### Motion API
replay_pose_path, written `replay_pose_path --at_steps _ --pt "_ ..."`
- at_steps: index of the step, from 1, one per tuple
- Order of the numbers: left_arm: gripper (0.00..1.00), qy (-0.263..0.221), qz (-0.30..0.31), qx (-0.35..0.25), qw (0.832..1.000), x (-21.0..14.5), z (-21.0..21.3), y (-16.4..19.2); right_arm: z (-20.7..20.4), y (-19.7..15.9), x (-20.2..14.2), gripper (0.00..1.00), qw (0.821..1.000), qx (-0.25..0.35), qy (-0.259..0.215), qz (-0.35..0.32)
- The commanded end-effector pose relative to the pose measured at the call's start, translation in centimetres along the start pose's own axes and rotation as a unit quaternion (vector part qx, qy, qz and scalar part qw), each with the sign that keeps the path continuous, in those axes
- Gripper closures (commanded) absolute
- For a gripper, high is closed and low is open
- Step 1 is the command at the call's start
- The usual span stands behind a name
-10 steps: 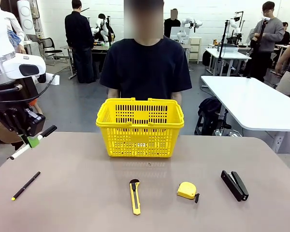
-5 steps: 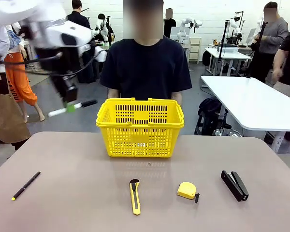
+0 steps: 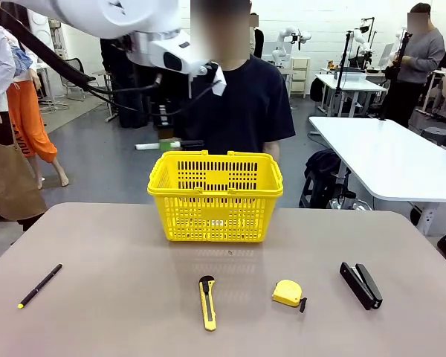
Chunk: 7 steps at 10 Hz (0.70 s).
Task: Place the items the person wants into the basket.
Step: Pick up the item the person points to and place it in the Market Basket.
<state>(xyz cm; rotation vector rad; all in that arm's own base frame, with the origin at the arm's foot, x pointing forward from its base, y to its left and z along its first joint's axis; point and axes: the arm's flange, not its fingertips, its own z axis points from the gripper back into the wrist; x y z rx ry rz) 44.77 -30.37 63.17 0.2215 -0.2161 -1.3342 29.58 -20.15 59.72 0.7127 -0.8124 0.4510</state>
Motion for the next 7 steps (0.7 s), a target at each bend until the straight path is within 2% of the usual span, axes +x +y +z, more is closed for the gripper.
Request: replay_pose_path --at_steps 1,3,5,6,7 --pt "0.88 0.002 -0.060 -0.007 0.998 2.0 -1.1 1.9 -0.1 -0.1 0.1 0.00 1.000 0.009 -0.011 0.007" --pt "0.88 0.013 -0.089 -0.034 0.995 2.8 -2.8 3.4 -0.1 -0.1 0.1 0.00 1.000 0.009 -0.011 0.007" --pt "0.88 0.029 -0.085 -0.029 0.995 2.7 -3.5 3.7 -0.1 -0.1 0.1 0.00 1.000 0.009 -0.011 0.007" --pt "0.88 0.004 -0.079 -0.035 0.996 2.9 -4.2 2.8 -0.1 -0.1 0.1 0.00 1.000 0.009 -0.011 0.007" --pt "0.88 0.004 -0.079 -0.035 0.996 2.9 -4.2 2.8 -0.1 -0.1 0.1 0.00 1.000 0.009 -0.011 0.007"
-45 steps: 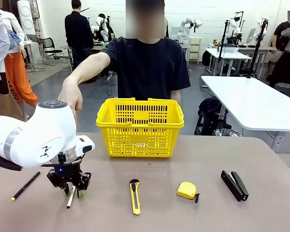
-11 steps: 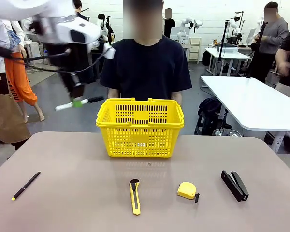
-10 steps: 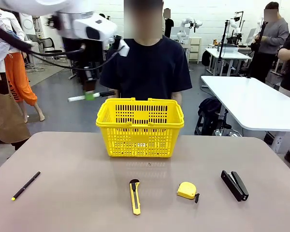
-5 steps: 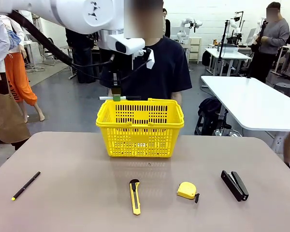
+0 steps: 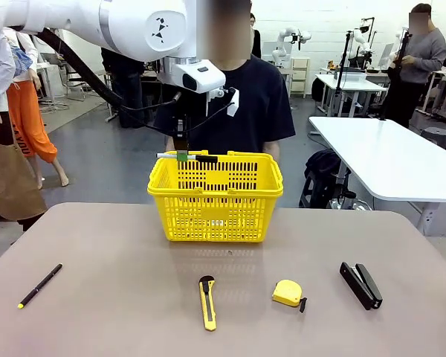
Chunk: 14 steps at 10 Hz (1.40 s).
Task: Place the items the person wants into the basket.
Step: Pick up the item the person points to and place it in the Market Basket.
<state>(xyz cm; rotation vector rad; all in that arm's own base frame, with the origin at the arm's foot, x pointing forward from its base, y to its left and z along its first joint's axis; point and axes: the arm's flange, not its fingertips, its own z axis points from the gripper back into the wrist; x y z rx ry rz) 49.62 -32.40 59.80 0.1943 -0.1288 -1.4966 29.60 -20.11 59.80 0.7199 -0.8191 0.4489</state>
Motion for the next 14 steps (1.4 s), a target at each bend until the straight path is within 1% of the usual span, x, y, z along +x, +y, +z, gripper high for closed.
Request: replay_pose_path --at_steps 1,5,6,7,8,10,11,12,14 --pt "0.88 -0.008 0.002 0.003 1.000 0.0 0.3 -0.4 -0.1 -0.2 0.1 0.00 1.000 0.007 -0.006 0.008" --pt "0.88 -0.008 0.002 0.003 1.000 0.0 0.3 -0.4 -0.1 -0.2 0.1 0.00 1.000 0.007 -0.006 0.008" --pt "0.88 -0.001 -0.003 0.001 1.000 0.3 0.1 -0.2 -0.1 -0.2 0.1 0.00 1.000 0.007 -0.006 0.008" --pt "0.88 -0.005 0.002 -0.051 0.999 0.6 0.2 2.9 -0.1 -0.2 0.1 0.00 1.000 0.007 -0.006 0.008" --pt "0.88 -0.017 -0.008 -0.088 0.996 1.1 0.0 6.1 -0.1 -0.2 0.1 0.00 1.000 0.007 -0.006 0.008" --pt "0.88 -0.018 -0.035 -0.102 0.994 2.5 -1.2 10.9 -0.1 -0.2 0.1 0.00 1.000 0.007 -0.006 0.008" --pt "0.88 -0.030 -0.061 -0.111 0.991 2.8 -1.9 12.7 -0.1 -0.2 0.1 0.00 1.000 0.007 -0.006 0.008" --pt "0.88 -0.040 -0.059 -0.119 0.990 2.9 -3.1 14.1 -0.1 -0.2 0.1 0.00 1.000 0.007 -0.006 0.008" --pt "0.88 -0.035 -0.059 -0.129 0.989 3.3 -7.1 15.8 -0.1 -0.2 0.1 0.00 1.000 0.007 -0.006 0.008"
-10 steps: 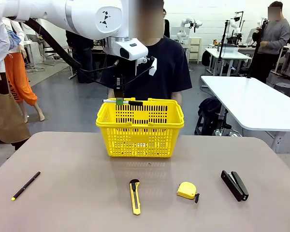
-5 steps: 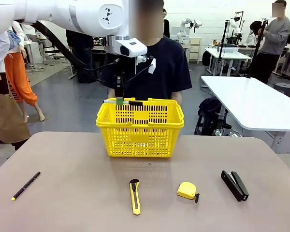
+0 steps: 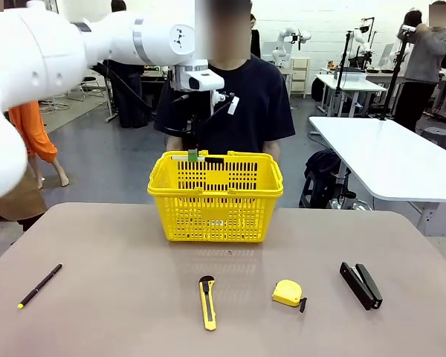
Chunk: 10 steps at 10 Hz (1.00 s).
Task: Place the items the person wants into the basket.
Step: Pick up the item the person points to and place it in the Market Basket.
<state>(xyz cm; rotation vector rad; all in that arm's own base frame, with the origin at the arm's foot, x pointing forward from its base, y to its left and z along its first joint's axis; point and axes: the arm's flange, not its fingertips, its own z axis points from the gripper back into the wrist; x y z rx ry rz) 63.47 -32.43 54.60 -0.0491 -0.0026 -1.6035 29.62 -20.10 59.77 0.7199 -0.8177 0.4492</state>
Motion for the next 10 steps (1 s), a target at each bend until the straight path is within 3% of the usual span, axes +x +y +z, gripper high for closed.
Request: replay_pose_path --at_steps 1,7,10 --pt "0.88 0.009 -0.014 -0.007 1.000 1.8 -0.6 4.0 -0.1 -0.2 0.1 0.00 1.000 0.007 -0.007 0.008" --pt "0.88 0.022 -0.023 0.012 0.999 1.9 -7.9 3.8 -0.1 -0.2 0.1 0.00 1.000 0.007 -0.007 0.008" --pt "0.88 0.040 -0.019 -0.020 0.999 2.4 -10.8 4.3 -0.1 -0.2 0.1 0.00 1.000 0.007 -0.007 0.008"
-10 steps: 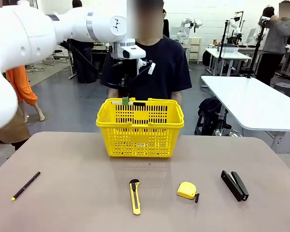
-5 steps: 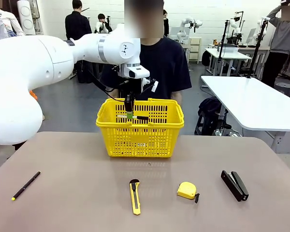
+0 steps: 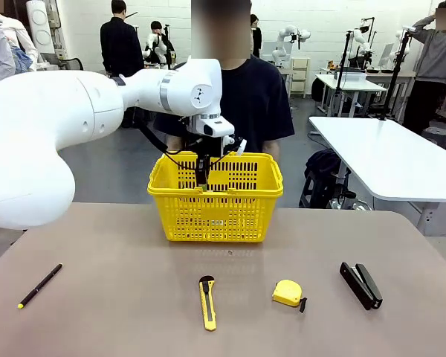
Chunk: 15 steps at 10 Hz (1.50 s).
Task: Place the items the person wants into the basket.
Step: Pick up the item the person points to and place it in the Market Basket.
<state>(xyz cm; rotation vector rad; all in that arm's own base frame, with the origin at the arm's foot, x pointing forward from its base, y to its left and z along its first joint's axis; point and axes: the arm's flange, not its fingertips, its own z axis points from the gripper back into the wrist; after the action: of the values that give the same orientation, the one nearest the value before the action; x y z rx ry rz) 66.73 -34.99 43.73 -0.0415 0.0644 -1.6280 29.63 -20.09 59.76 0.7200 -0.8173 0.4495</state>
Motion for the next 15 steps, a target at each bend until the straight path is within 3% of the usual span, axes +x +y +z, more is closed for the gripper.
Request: replay_pose_path --at_steps 1,3,4,5,6,8,9,10,15 --pt "0.88 0.023 -0.006 -0.002 1.000 0.52 -0.54 0.56 -0.06 -0.16 0.08 0.00 1.000 0.007 -0.007 0.008" --pt "0.88 0.021 0.003 0.002 1.000 0.44 -1.25 0.53 -0.06 -0.16 0.08 0.00 1.000 0.007 -0.007 0.008" --pt "0.43 0.019 0.004 0.005 1.000 0.56 -1.11 0.46 -0.06 -0.16 0.08 0.00 1.000 0.007 -0.007 0.008" --pt "0.28 0.020 0.003 0.005 1.000 0.52 -1.08 0.40 -0.06 -0.16 0.08 0.00 1.000 0.007 -0.007 0.008" --pt "0.00 0.022 0.004 0.003 1.000 0.61 -1.10 0.41 -0.06 -0.16 0.08 0.00 1.000 0.007 -0.007 0.008" --pt "0.00 0.023 0.005 0.000 1.000 0.78 -1.07 0.48 -0.06 -0.16 0.08 0.00 1.000 0.007 -0.007 0.008" --pt "0.07 0.023 0.005 0.000 1.000 0.77 -1.05 0.48 -0.06 -0.16 0.08 0.00 1.000 0.007 -0.007 0.008" --pt "0.00 0.023 0.006 -0.001 1.000 0.79 -1.04 0.51 -0.06 -0.16 0.08 0.00 1.000 0.007 -0.007 0.008" --pt "0.00 0.025 0.007 -0.003 1.000 0.61 -0.99 0.47 -0.06 -0.16 0.08 0.00 1.000 0.007 -0.007 0.008"
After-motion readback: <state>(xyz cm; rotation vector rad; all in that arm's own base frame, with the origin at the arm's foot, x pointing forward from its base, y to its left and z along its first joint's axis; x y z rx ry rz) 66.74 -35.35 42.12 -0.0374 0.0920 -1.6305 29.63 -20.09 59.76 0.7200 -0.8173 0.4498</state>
